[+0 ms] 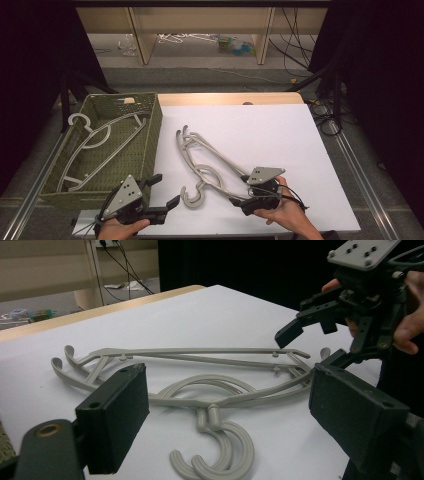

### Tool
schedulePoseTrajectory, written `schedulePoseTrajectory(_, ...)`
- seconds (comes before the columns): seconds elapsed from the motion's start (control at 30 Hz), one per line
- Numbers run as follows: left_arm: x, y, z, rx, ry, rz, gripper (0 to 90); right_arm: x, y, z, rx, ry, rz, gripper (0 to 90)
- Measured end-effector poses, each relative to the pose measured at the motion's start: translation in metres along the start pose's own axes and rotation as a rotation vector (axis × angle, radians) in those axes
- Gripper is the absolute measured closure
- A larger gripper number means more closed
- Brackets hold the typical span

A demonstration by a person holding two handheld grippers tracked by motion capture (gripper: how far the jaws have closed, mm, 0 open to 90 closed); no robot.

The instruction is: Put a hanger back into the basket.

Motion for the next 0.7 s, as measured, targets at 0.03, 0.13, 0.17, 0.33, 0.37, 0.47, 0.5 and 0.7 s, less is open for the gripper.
schedulePoseTrajectory(0.03, 0.000, -0.001, -0.001, 0.000, 0.004, 0.002, 16.0, 0.003, -0.001, 0.000, -0.005, 0.014, -0.002, 21.1)
schedulePoseTrajectory(0.13, 0.001, -0.004, -0.002, -0.007, 0.010, 0.003, 16.0, 0.011, -0.001, 0.002, -0.008, 0.040, -0.010, 22.1)
schedulePoseTrajectory(0.17, 0.002, -0.004, -0.003, 0.022, 0.009, -0.003, 16.0, 0.017, -0.001, 0.002, -0.011, 0.053, -0.015, 24.4)
schedulePoseTrajectory(0.33, 0.004, -0.007, -0.007, 0.034, 0.024, -0.007, 16.0, 0.029, -0.003, 0.004, -0.033, 0.102, -0.024, 29.2)
schedulePoseTrajectory(0.37, 0.005, -0.011, -0.009, 0.007, 0.029, -0.003, 16.0, 0.036, -0.003, 0.005, -0.024, 0.132, -0.011, 32.7)
schedulePoseTrajectory(0.47, 0.006, -0.012, -0.009, 0.027, 0.033, -0.017, 16.0, 0.046, -0.005, 0.006, -0.040, 0.184, 0.012, 40.5)
schedulePoseTrajectory(0.5, 0.006, -0.013, -0.009, 0.018, 0.035, -0.017, 16.1, 0.050, -0.004, 0.006, -0.043, 0.201, 0.023, 44.0)
schedulePoseTrajectory(0.7, 0.007, -0.012, -0.010, 0.033, 0.039, -0.022, 16.2, 0.061, -0.003, 0.007, -0.067, 0.252, 0.053, 54.7)
Point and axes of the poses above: each handheld gripper's, and its own axes: x roughly forward along the jaws, z roughly out of its top, y roughly to its left, the point moved 2 cm from there along x, roughly forward along the jaws, and after that the axes turned 1 degree about -z, right-handed, at the moved point
